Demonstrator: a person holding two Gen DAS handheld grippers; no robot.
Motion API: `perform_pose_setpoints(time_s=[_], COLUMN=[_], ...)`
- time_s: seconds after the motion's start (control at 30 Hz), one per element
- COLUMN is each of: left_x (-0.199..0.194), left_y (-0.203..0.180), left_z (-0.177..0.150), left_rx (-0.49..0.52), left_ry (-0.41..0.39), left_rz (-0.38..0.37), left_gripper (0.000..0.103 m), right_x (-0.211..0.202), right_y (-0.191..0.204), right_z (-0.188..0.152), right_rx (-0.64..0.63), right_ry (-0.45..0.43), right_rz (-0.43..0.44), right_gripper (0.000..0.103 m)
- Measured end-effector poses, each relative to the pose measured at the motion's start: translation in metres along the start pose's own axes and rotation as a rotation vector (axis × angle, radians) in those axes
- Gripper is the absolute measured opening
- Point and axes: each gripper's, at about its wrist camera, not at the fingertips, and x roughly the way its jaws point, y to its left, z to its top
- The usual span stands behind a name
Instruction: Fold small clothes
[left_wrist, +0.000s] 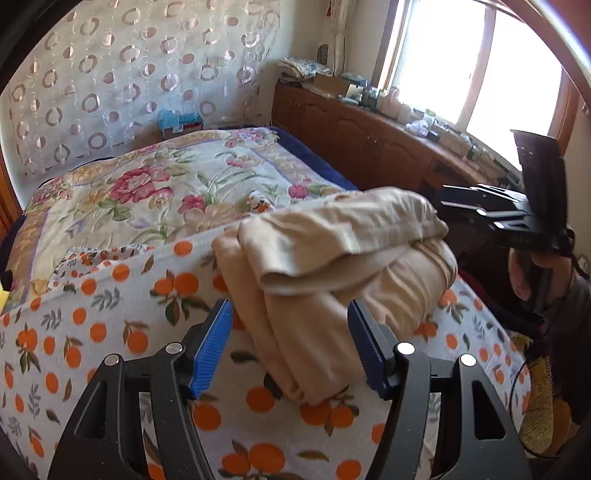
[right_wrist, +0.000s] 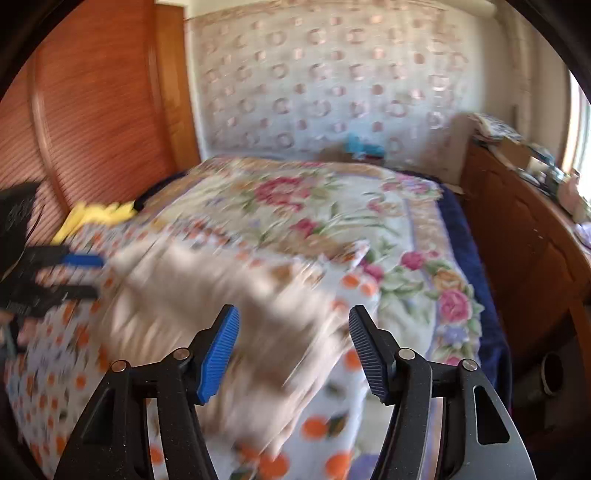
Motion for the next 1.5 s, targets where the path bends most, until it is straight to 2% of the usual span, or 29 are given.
perform_pose_setpoints(time_s=[0.17, 0.3, 0.5, 0.63, 0.73, 0.87, 1.0, 1.13, 1.23, 1.33, 1.4, 1.5], left_x=[0.021, 0.051, 0.068, 0.076, 0.08, 0.07, 0.058, 0.065, 0.08, 0.089, 0.09, 0.09], left_y=[-0.008, -0.002, 0.022, 0.04, 0.05, 0.049, 0.04, 0.027, 0.022, 0.03, 0.033, 0.028], left_z=[0.003, 0.02, 0.052, 0.072, 0.076, 0.067, 0.051, 0.046, 0.042, 0.035, 0.032, 0.03], left_rx=[0.039, 0.059, 0.018, -0.029, -0.057, -0.077, -0.096, -0.106, -0.087, -0.13, -0.155, -0.139], left_ry=[0.04, 0.065, 0.018, -0.015, -0.01, -0.015, -0.007, 0.032, 0.073, 0.103, 0.1, 0.093], left_rz=[0.028, 0.095, 0.157, 0.198, 0.231, 0.177, 0.108, 0.055, 0.085, 0.074, 0.056, 0.071], left_gripper=[0.065, 0.065, 0.065, 0.065, 0.065, 0.066, 0.066, 0.066, 0.066, 0.066, 0.067, 0.069], right_x=[0.006, 0.028, 0.064, 0.083, 0.078, 0.054, 0.038, 0.048, 0.067, 0.077, 0.079, 0.083], right_y=[0.022, 0.008, -0.012, -0.025, -0.032, -0.026, -0.013, 0.001, -0.008, -0.016, -0.014, -0.017], right_z=[-0.024, -0.002, 0.047, 0.056, 0.05, 0.036, 0.01, -0.007, -0.01, -0.009, -0.004, 0.003], right_rx=[-0.076, -0.075, -0.043, 0.003, 0.057, 0.078, 0.129, 0.135, 0.182, 0.224, 0.235, 0.22], right_ry=[0.079, 0.101, 0.1, 0.091, 0.086, 0.067, 0.092, 0.142, 0.178, 0.202, 0.201, 0.191], right_rz=[-0.034, -0.088, -0.128, -0.161, -0.167, -0.084, 0.036, 0.032, 0.007, 0.004, 0.019, 0.011], right_gripper=[0.065, 0.065, 0.065, 0.065, 0.065, 0.065, 0.067, 0.07, 0.071, 0.075, 0.075, 0.075])
